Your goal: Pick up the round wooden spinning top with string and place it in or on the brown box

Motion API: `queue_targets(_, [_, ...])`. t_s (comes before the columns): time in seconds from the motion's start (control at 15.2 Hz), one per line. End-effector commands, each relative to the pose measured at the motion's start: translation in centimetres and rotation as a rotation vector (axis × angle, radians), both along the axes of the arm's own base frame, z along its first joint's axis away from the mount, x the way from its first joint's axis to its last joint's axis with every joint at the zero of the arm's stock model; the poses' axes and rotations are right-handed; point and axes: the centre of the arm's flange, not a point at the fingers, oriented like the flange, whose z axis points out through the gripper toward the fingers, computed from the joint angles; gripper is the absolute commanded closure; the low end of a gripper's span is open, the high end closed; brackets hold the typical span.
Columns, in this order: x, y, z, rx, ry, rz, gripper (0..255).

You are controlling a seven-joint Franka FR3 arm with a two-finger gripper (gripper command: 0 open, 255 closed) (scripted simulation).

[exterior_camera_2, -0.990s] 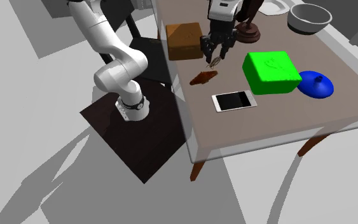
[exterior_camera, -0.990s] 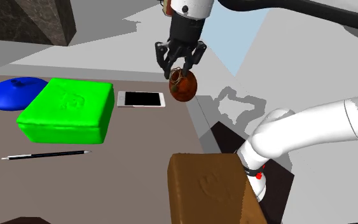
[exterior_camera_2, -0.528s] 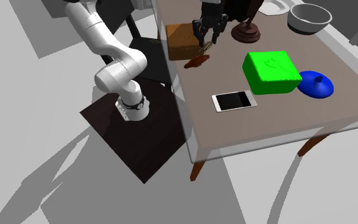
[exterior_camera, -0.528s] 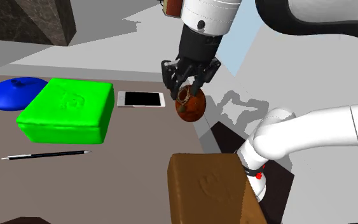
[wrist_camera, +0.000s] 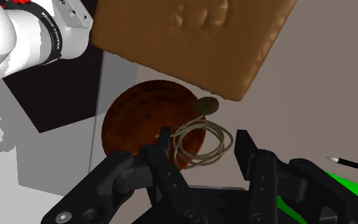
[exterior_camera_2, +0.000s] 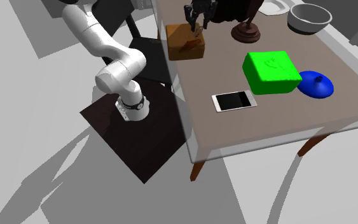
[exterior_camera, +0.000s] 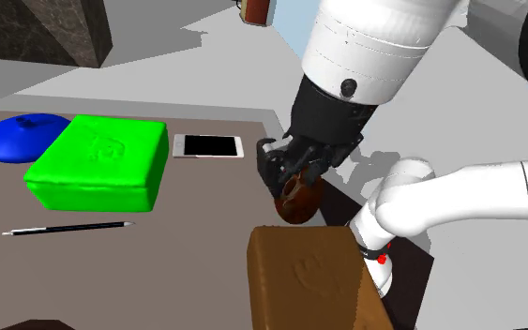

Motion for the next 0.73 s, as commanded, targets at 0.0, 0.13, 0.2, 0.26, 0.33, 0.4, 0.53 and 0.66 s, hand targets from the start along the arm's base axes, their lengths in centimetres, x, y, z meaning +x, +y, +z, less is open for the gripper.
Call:
queue_targets(0.0, [-2.0,1.4,-0.1,0.0,0.001,-0.001,255])
queue_targets(0.13, [-4.3,2.8,-0.2,0.0,0.001,-0.001,255])
queue_targets(0.2, [-5.4,3.5,-0.2,0.0,0.001,-0.001,255])
queue_targets(0.26, [-6.5,4.2,-0.2,0.0,0.001,-0.001,255])
queue_targets(0.33, [-7.6,4.9,-0.3,0.0,0.001,-0.001,255])
queue_targets(0.4, [-8.7,5.6,-0.3,0.0,0.001,-0.001,255])
queue_targets(0.53, [-11.0,7.1,-0.3,0.0,0.001,-0.001,255])
queue_targets(0.66, [-13.2,8.5,-0.4,0.0,0.001,-0.001,255])
